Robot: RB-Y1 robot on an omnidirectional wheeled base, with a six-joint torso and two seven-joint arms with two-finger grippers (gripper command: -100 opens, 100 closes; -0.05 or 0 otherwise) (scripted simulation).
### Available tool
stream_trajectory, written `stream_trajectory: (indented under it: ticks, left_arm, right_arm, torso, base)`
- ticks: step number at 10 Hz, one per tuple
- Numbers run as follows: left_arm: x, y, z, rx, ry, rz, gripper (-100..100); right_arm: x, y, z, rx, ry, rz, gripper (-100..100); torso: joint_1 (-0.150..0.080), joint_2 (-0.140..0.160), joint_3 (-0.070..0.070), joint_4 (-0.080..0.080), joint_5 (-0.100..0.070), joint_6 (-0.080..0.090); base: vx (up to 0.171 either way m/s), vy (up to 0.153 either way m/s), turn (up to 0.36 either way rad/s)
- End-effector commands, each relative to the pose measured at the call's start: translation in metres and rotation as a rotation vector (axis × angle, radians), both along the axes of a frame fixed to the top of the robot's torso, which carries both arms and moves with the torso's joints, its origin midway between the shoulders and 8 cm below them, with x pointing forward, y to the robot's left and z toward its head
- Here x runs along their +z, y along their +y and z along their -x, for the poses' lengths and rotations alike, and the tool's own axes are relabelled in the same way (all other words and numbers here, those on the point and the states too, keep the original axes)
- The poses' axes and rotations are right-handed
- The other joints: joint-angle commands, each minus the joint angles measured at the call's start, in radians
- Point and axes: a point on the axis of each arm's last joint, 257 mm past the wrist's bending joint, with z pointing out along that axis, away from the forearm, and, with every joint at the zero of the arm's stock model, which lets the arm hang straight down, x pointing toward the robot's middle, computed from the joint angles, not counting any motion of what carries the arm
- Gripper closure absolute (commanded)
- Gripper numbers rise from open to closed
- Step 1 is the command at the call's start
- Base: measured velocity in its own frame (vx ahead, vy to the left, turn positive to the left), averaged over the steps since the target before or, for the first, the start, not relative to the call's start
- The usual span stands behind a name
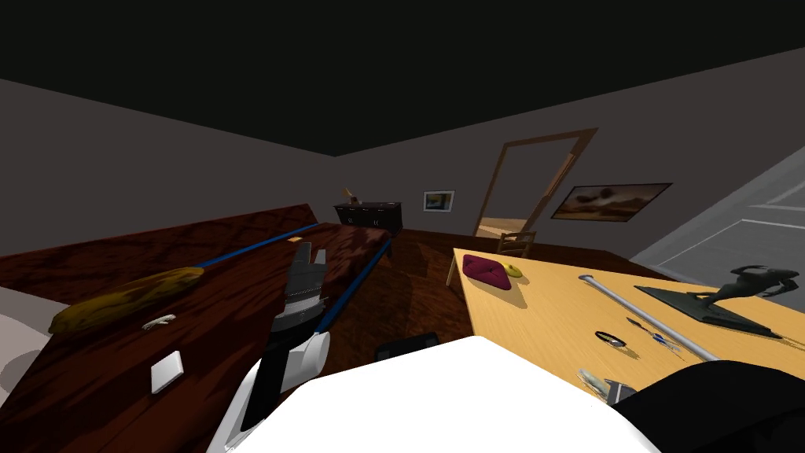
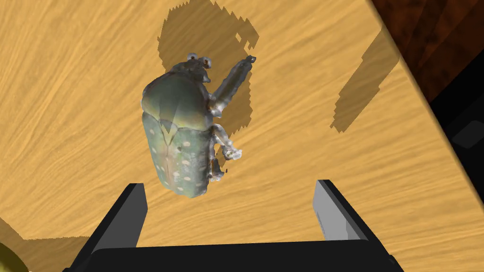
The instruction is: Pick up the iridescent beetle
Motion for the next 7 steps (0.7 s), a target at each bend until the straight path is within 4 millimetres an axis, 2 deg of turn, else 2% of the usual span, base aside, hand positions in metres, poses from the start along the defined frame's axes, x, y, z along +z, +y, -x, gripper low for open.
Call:
stream_trajectory:
  ticks: [1, 2, 3, 4, 7]
  left_arm:
    - [0.000, 0.000, 0.000, 0.000, 0.000, 0.000, 0]
    - [0.000, 0.000, 0.000, 0.000, 0.000, 0.000, 0]
    - [0.000, 0.000, 0.000, 0.000, 0.000, 0.000, 0]
    - [0.000, 0.000, 0.000, 0.000, 0.000, 0.000, 0]
    - [0.000, 0.000, 0.000, 0.000, 0.000, 0.000, 0]
  right_arm:
    - [-0.004, 0.003, -0.002, 0.034, 0.017, 0.000, -100]
    - [-0.002, 0.002, -0.003, 0.021, 0.010, 0.000, -100]
    - [-0.002, 0.002, -0.003, 0.025, 0.011, 0.000, 0]
    - [-0.007, 0.004, 0.002, -0.019, 0.010, -0.001, -100]
    - [-0.012, 0.006, 0.007, -0.062, 0.010, -0.001, -100]
  torso:
    - [0.000, 0.000, 0.000, 0.000, 0.000, 0.000]
    - [-0.002, 0.001, 0.000, 0.000, -0.001, 0.000]
    - [0.001, 0.004, 0.002, 0.001, 0.000, 0.001]
    - [0.004, 0.007, 0.004, 0.001, 0.001, 0.001]
    - [0.005, 0.016, 0.009, 0.003, 0.001, 0.001]
  base:
    - [0.119, -0.120, 0.126]
    - [0.053, -0.060, 0.039]
    - [0.011, -0.011, -0.001]
    - [-0.066, -0.024, 0.369]
    - [-0.103, -0.019, 0.144]
